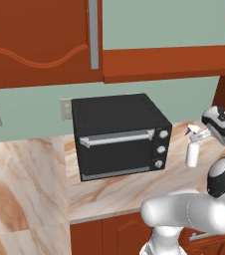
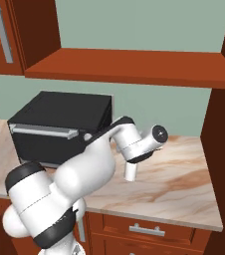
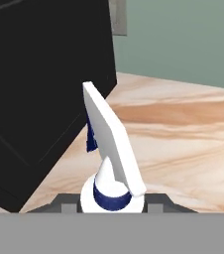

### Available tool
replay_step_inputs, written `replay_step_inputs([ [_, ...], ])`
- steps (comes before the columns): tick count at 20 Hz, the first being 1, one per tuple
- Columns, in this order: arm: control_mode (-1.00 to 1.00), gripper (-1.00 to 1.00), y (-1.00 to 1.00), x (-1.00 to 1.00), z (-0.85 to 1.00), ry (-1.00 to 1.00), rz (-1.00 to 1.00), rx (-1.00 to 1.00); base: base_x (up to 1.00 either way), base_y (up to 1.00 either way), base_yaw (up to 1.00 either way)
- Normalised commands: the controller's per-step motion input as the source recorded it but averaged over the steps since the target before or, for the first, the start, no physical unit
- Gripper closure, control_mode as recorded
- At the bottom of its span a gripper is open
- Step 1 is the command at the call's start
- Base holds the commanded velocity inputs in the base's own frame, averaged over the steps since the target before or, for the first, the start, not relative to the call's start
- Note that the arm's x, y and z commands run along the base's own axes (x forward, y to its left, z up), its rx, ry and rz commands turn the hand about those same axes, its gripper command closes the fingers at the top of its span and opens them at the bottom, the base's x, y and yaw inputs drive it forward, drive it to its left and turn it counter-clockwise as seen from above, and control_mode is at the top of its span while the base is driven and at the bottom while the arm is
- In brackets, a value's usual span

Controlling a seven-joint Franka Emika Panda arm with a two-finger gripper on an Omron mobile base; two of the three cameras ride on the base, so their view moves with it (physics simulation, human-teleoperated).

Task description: Move the cutting board and knife to the sink. Then move spray from the shelves to the counter.

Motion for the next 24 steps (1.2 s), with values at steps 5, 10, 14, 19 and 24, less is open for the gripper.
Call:
replay_step_inputs([
  [5, -1.00, 1.00, -0.04, 0.10, -0.24, 0.00, 0.00, 0.00, 0.00, 0.00, 0.00],
  [10, -1.00, 1.00, -0.01, 0.07, -0.28, 0.00, 0.00, 0.00, 0.00, 0.00, 0.00],
  [14, -1.00, 1.00, 0.00, 0.06, -0.33, 0.00, 0.00, 0.00, 0.00, 0.00, 0.00],
  [19, -1.00, 1.00, -0.01, 0.02, -0.19, -0.03, 0.00, 0.00, 0.00, 0.00, 0.00],
  [24, -1.00, 1.00, 0.00, 0.00, 0.00, -0.11, 0.00, 0.00, 0.00, 0.00, 0.00],
])
